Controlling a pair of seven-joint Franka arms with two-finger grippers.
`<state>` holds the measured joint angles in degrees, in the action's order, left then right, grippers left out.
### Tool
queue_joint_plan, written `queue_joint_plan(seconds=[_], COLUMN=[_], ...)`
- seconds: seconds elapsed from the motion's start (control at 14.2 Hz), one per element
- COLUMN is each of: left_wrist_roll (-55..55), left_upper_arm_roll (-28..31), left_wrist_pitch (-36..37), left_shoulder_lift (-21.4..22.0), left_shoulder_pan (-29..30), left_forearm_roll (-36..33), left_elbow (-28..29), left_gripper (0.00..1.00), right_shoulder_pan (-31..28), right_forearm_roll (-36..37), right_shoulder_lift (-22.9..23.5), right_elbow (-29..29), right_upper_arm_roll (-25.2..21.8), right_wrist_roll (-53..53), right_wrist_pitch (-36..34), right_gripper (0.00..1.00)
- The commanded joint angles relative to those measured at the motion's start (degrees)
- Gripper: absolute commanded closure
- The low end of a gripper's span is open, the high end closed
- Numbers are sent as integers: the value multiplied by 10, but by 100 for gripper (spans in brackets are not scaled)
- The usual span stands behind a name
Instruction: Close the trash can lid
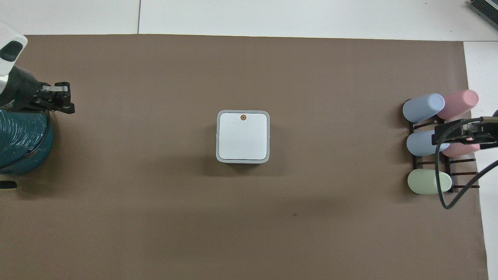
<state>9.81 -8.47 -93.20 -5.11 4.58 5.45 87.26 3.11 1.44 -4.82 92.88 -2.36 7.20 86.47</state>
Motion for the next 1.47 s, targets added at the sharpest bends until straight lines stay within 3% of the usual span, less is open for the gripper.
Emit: queue_joint_plan(seconds=[0.0,0.21,0.7,1.05,1.4], left_wrist_roll=[-24,-28,-66,-87,-126], left_upper_arm_roll=[-2,-8,-18,-18,-12], left_wrist_pitch=[28,50,43,10,-15], left_shoulder_lift=[20,37,51,50,51], left_shoulder_pan=[3,-9,-19,-15,-11], left_forearm_roll=[-7,-52,-82,-82,-76], left_elbow=[5,5,14,18,24], left_gripper=[97,88,81,55,44], right_shoulder_pan=[-11,-11,-11,-11,-11], right_forearm_roll=[-6,-6,-5,-6,-6], right_shoulder_lift=[-7,-7,-7,-7,-7], right_elbow=[4,4,4,5,5], right_upper_arm_roll=[6,6,6,6,6], right_wrist_roll=[-17,-17,-17,-17,-17], right_wrist_pitch=[0,0,0,0,0], right_gripper=[0,0,0,0,0])
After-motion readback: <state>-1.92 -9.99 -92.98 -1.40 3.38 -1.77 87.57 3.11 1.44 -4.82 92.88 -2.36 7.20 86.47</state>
